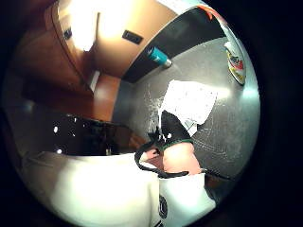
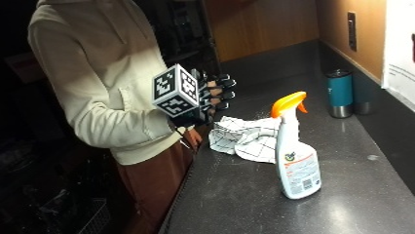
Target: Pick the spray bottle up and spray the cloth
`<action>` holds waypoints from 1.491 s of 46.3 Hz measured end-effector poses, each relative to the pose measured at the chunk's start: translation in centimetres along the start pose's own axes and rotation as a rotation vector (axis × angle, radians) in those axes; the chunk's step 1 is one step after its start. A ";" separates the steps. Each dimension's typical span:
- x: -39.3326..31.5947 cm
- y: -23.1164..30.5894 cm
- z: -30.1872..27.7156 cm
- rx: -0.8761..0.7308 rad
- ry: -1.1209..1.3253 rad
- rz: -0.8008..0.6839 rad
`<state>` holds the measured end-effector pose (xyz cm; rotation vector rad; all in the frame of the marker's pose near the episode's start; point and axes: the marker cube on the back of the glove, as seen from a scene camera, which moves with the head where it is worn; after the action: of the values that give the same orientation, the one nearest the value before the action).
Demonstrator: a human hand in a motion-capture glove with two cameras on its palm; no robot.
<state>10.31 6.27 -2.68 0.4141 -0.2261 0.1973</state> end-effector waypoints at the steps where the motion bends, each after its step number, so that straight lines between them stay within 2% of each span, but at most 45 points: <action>1: 0.4 0.1 -0.2 0.015 -0.013 0.012; 10: 3.7 -0.1 -1.4 0.144 -0.146 0.105; 20: 5.9 -0.6 -1.1 0.212 -0.257 0.185; 69: 13.6 -12.1 4.7 0.164 -0.444 0.377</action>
<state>25.33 -4.66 0.47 0.5750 -0.7307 0.4971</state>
